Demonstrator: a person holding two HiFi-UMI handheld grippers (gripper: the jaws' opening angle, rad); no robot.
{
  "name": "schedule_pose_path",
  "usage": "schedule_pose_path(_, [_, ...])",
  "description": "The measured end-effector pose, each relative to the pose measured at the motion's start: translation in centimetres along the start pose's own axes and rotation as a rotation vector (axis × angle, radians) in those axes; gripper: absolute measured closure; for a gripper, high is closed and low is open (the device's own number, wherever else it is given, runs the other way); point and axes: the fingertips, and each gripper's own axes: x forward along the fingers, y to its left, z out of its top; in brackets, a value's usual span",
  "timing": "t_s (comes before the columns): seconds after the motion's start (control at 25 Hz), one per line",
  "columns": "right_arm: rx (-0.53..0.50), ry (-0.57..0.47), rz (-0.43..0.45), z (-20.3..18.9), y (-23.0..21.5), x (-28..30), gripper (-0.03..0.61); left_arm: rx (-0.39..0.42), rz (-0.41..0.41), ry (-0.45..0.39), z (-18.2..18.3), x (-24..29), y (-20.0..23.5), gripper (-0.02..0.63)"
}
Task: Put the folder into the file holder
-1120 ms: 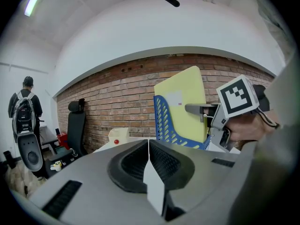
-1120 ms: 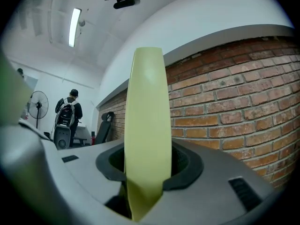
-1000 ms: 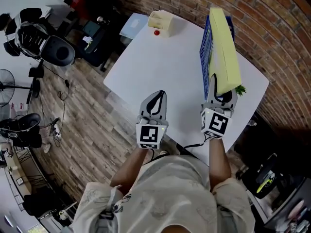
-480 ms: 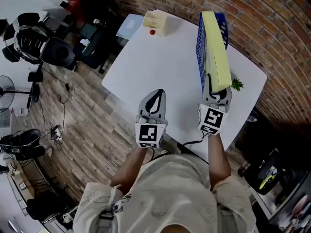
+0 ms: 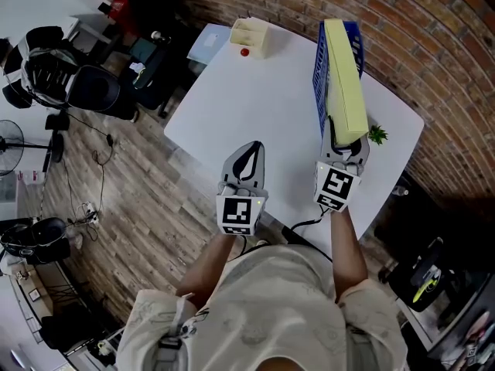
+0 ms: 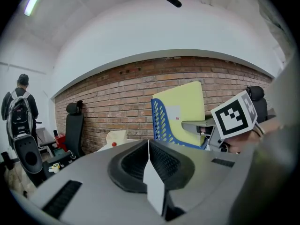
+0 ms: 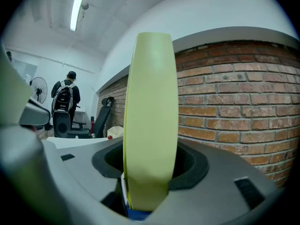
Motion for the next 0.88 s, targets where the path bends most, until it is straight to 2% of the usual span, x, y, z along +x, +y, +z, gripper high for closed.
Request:
schedule_pose_path(0.2, [-0.045, -0.022, 0.008, 1.4, 0.5, -0.2, 0.273, 0.001, 0.003, -0.022, 0.8, -0.4, 0.1, 0.594])
schedule_pose_path(0.4, [-0.053, -0.060, -0.014, 3.4, 0.1, -1.3, 0.238, 0.001, 0.003, -0.063, 1.9, -1.2, 0.3, 0.594])
schedule_pose_path(0.88, [-0.107, -0.143, -0.084, 7.1, -0.7, -8.0, 0.230, -0.020, 0.016, -0.141, 3.1, -6.1, 0.5, 0.594])
